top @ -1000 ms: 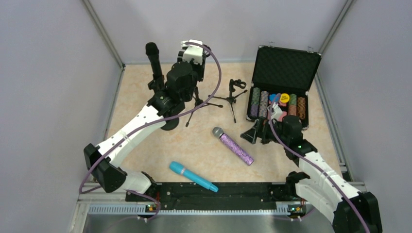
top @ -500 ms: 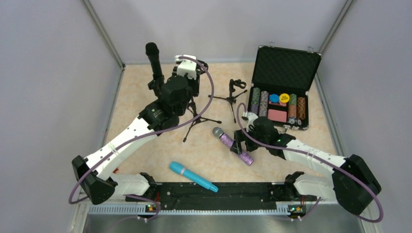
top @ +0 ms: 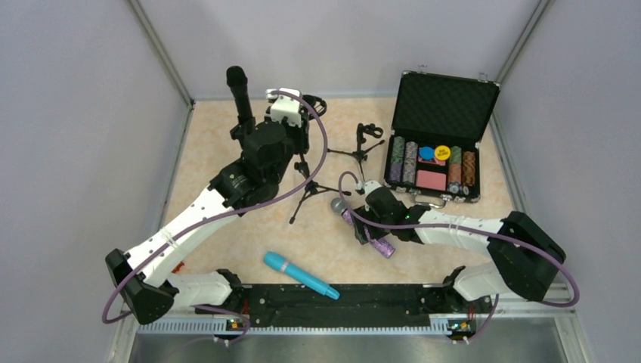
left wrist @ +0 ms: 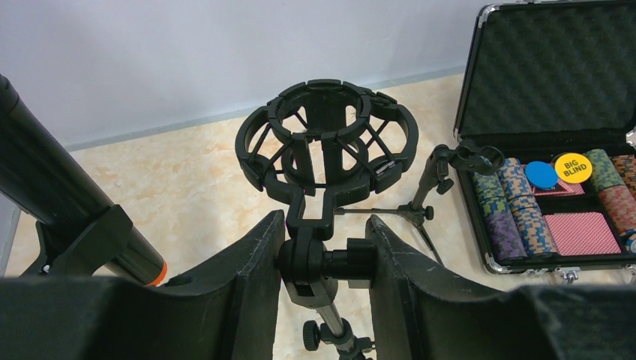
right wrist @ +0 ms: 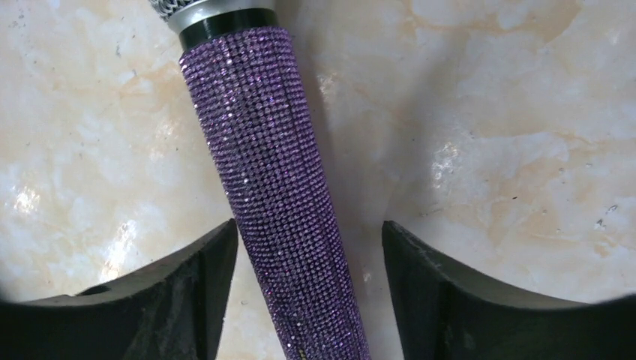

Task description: Attach the microphones to the stand

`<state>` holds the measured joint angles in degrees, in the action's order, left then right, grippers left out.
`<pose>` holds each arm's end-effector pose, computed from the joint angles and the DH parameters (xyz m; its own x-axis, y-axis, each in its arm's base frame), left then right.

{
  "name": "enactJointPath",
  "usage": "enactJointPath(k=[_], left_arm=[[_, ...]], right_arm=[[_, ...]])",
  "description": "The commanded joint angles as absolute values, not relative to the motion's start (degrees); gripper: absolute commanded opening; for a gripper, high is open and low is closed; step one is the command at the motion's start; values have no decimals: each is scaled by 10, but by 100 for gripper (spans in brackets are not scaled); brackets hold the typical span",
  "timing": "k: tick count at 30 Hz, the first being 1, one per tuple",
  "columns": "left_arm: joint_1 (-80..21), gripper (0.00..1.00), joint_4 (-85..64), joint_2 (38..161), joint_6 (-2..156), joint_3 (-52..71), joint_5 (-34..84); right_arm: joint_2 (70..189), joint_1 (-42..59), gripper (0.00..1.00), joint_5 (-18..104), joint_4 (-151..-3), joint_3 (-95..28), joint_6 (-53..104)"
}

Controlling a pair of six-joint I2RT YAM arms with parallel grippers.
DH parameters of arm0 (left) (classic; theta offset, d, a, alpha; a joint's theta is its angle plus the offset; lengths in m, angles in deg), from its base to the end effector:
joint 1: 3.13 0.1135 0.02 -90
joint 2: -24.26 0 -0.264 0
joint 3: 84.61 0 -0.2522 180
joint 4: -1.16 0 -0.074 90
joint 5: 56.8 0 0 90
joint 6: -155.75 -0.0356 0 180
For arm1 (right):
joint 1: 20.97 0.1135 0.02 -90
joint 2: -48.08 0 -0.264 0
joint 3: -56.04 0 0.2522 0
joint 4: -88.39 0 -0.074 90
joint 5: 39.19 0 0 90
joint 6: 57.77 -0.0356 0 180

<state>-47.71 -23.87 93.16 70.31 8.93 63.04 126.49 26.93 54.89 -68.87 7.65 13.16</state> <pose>0.2043 -0.1765 0.4223 -0.1128 0.0143 -0.9935 0.2493 0.9683 -0.0143 0.1706 0.1850 0.1588 -0.7368 -0.3293 -0.5905 -0.4978 0.8552 0.1442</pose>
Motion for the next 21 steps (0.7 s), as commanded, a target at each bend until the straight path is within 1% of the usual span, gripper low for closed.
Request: enactJointPath(k=[1,5,7,10,11,18,21], left_arm=[[-479,0,-188,904,714,87,631],[-479,0,-188,903,717,90,630],[-479,0,-188,903,717,91,630],[-479,0,-189,902,721,93,629],[-479,0,-190,901,723,94,628],[-480,0,-205,892,752,101,598],[-480,0,-206,889,775,113,587]], right_arm=[[1274,273,63,575,-688,80,126],[1270,273,46,582,-692,88,119],[1268,272,43,585,-693,91,114],[1265,272,43,589,-693,94,109],[1265,271,41,589,-694,96,107],[1257,233,16,556,-699,108,92],[1238,214,13,551,-698,113,92]])
